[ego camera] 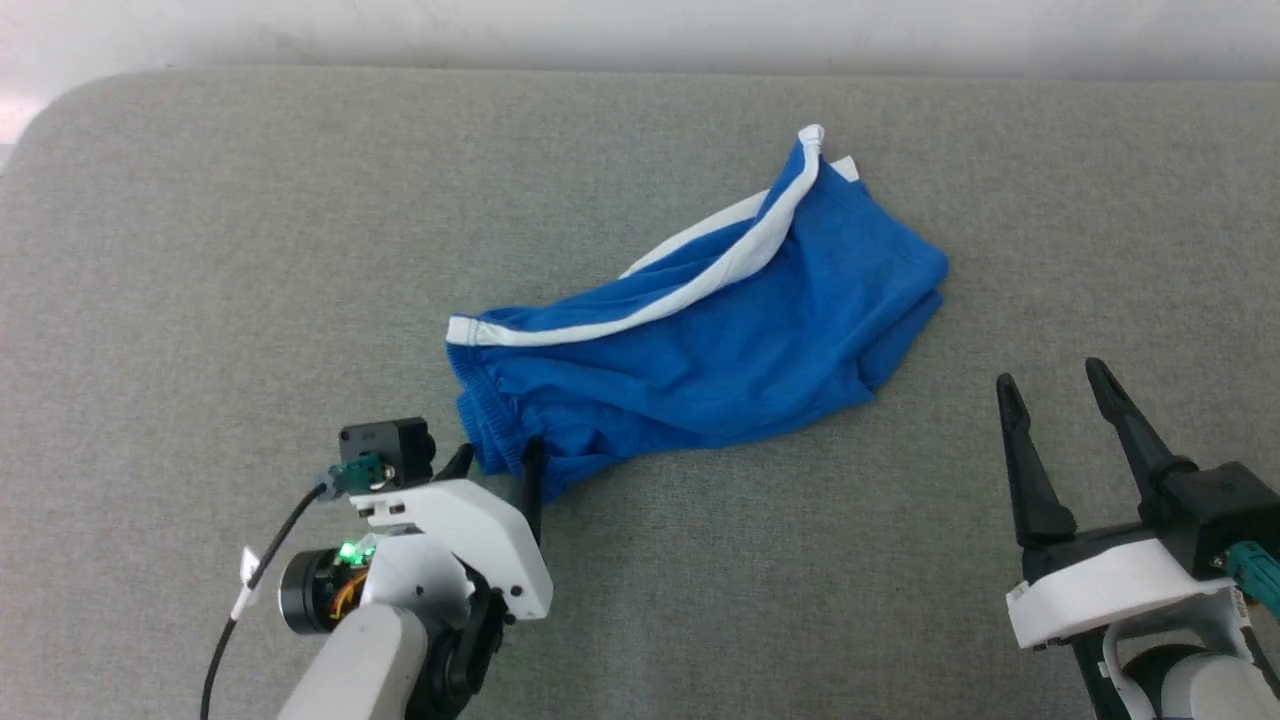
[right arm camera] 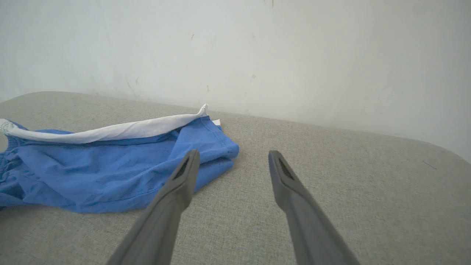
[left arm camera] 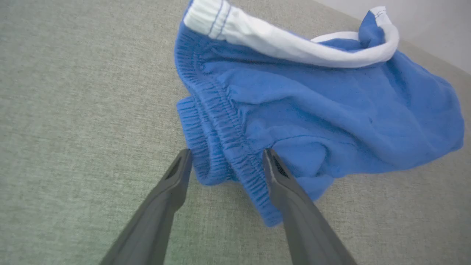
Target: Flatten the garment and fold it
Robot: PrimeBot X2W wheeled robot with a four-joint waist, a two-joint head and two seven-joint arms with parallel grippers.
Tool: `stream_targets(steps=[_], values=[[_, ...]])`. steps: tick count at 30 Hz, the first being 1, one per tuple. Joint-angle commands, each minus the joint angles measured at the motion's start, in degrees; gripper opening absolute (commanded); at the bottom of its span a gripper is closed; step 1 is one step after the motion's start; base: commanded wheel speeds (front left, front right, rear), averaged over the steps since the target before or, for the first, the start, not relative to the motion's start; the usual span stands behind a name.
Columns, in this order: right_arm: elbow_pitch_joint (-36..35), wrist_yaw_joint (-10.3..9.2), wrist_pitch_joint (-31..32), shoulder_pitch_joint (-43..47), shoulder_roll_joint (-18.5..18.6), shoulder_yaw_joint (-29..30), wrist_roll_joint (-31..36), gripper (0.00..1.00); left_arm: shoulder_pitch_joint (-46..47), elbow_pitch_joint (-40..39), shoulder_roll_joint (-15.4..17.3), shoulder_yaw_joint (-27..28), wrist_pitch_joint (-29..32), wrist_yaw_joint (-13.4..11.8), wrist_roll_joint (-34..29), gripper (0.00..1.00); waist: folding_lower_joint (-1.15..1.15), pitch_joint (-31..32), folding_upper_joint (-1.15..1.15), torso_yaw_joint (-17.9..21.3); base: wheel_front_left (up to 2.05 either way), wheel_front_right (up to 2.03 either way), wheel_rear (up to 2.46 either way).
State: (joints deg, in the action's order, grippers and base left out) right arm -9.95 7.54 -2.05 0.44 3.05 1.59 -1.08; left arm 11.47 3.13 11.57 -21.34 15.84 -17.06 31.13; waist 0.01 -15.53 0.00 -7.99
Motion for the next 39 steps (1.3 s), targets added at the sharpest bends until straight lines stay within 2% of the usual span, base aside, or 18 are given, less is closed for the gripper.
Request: stream_targets(steps=[1, 10, 12, 13, 19, 26, 34, 39], values=[[0.15, -0.05, 0.0, -0.83, -0.17, -0.2, -0.28, 1.0, 1.37, 0.92, 0.41, 0.09, 0.53, -0.95, -0.61, 1.0, -0.01, -0.78, 0.0, 0.52, 0.0, 0.0, 0.0], [0.49, -0.05, 0.11, -2.23, -0.17, -0.99, -0.21, 1.0, 0.86, 3.65, -0.85, 0.91, 5.48, -2.31, 2.98, 1.0, -0.01, -2.56, 0.0, 0.87, 0.0, 0.0, 0.0], [0.63, -0.05, 0.33, -2.81, -0.17, -1.44, 0.1, 1.0, 0.6, 3.92, -1.37, 1.09, 6.1, -1.85, 4.29, 0.18, -0.01, -2.83, 0.0, 0.83, 0.0, 0.0, 0.0], [0.68, -0.05, 0.52, -3.15, -0.17, -1.71, 0.33, 1.0, 0.55, 3.98, -1.57, 1.12, 6.15, -1.51, 4.78, 0.0, -0.01, -2.9, 0.0, 0.75, 0.0, 0.0, 0.0], [0.58, -0.05, 2.63, -6.5, 0.09, -3.66, 1.58, 1.0, 0.71, 3.72, -2.64, 1.65, 4.2, 0.37, 6.52, 0.0, -0.01, -2.57, 0.0, -0.39, 0.0, 0.0, 0.0], [1.71, -0.05, 12.61, -15.14, 3.27, -2.29, -2.42, 1.0, 1.23, 3.04, -3.24, 0.99, 2.2, 1.81, 6.52, 0.0, -0.01, -3.15, 0.0, -1.97, 0.0, 0.0, 0.0], [10.52, -0.05, 27.61, -25.38, 5.94, -1.23, -4.44, 1.0, 3.21, 3.81, -4.52, 0.13, 1.03, 2.69, 6.73, 0.0, -0.01, -5.59, 0.0, -3.69, 0.0, 0.0, 0.0], [16.6, -0.05, 32.45, -28.01, 5.73, -0.69, -3.61, 1.0, 4.43, 4.75, -5.2, -0.59, 0.36, 3.3, 6.8, 0.0, -0.01, -6.73, 0.0, -4.81, 0.0, 0.0, 0.0]])
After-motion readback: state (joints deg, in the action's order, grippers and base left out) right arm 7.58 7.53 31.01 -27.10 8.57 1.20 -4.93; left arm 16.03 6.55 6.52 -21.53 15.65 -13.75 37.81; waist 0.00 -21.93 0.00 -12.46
